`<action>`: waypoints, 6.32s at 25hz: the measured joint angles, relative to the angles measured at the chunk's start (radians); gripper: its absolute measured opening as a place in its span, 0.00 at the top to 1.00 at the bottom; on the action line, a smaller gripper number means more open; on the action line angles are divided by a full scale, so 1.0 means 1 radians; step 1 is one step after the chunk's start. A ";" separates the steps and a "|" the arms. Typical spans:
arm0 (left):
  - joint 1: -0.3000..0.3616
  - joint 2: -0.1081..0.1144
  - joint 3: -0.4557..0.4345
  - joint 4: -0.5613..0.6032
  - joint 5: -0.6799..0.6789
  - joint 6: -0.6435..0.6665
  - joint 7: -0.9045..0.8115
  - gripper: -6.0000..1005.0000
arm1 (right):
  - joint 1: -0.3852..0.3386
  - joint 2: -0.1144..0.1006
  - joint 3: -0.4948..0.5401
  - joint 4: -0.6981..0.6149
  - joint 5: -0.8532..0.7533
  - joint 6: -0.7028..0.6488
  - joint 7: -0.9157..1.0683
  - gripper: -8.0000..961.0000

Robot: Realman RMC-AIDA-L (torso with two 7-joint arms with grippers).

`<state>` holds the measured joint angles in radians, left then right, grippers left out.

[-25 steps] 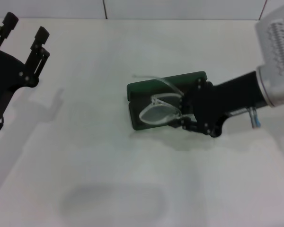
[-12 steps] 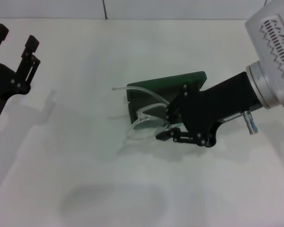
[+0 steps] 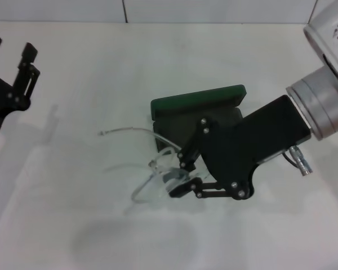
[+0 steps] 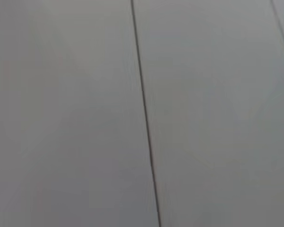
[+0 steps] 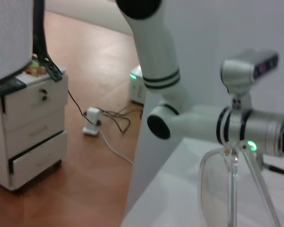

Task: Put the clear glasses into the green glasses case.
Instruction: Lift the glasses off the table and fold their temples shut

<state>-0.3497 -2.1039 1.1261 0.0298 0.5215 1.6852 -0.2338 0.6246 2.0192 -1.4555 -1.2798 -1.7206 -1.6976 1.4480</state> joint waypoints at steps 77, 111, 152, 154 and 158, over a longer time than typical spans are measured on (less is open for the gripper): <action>-0.100 -0.001 0.006 -0.024 0.236 0.227 0.018 0.11 | 0.183 -0.001 0.063 0.492 0.233 0.059 -0.107 0.86; -0.120 -0.004 0.010 -0.024 0.245 0.227 0.013 0.11 | 0.169 0.006 0.018 0.478 0.229 0.112 -0.196 0.86; -0.112 0.002 0.001 -0.024 0.221 0.218 0.024 0.11 | 0.157 0.004 0.019 0.450 0.232 0.066 -0.198 0.85; -0.113 0.002 0.002 -0.024 0.221 0.218 0.024 0.11 | 0.158 0.006 0.017 0.450 0.232 0.066 -0.198 0.85; -0.119 0.001 0.008 -0.023 0.232 0.219 0.024 0.11 | 0.167 0.009 0.009 0.454 0.233 0.074 -0.199 0.85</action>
<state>-0.4683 -2.1027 1.1341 0.0072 0.7532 1.9044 -0.2102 0.7920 2.0284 -1.4470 -0.8259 -1.4872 -1.6232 1.2490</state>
